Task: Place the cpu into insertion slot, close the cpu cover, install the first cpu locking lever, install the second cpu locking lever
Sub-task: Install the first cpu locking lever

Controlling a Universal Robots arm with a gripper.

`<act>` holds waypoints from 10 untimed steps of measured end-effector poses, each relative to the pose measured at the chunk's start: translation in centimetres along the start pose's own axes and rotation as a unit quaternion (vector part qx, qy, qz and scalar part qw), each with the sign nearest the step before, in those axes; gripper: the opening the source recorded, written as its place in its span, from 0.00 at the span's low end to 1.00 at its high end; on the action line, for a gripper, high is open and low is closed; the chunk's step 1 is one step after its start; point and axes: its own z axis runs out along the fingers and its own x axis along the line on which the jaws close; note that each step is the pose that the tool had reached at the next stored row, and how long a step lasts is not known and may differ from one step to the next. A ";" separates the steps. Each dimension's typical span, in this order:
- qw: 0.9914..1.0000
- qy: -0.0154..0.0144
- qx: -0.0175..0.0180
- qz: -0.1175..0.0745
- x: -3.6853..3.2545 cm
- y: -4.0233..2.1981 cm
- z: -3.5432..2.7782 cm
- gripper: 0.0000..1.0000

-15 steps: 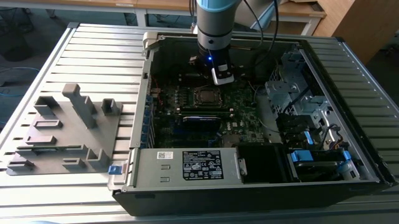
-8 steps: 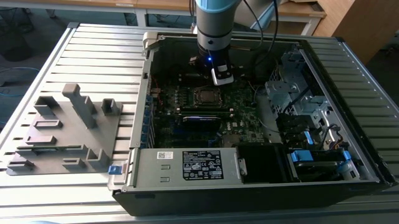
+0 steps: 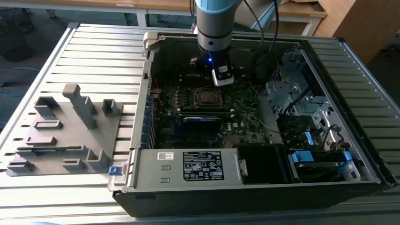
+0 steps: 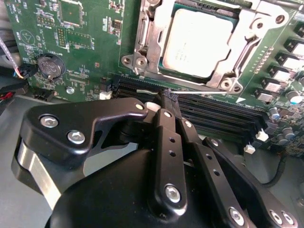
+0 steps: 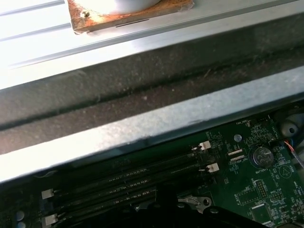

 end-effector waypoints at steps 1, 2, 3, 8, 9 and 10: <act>1.000 0.000 0.000 0.000 0.00 -0.01 0.03 0.11; 1.000 -0.001 0.000 0.000 0.00 -0.01 0.06 0.11; 1.000 -0.001 0.000 0.000 0.00 -0.02 0.09 0.11; 1.000 -0.003 -0.001 0.000 0.01 -0.07 0.25 0.11; 1.000 -0.004 -0.001 0.000 0.02 -0.07 0.28 0.11; 1.000 -0.004 -0.001 -0.001 0.02 -0.08 0.32 0.11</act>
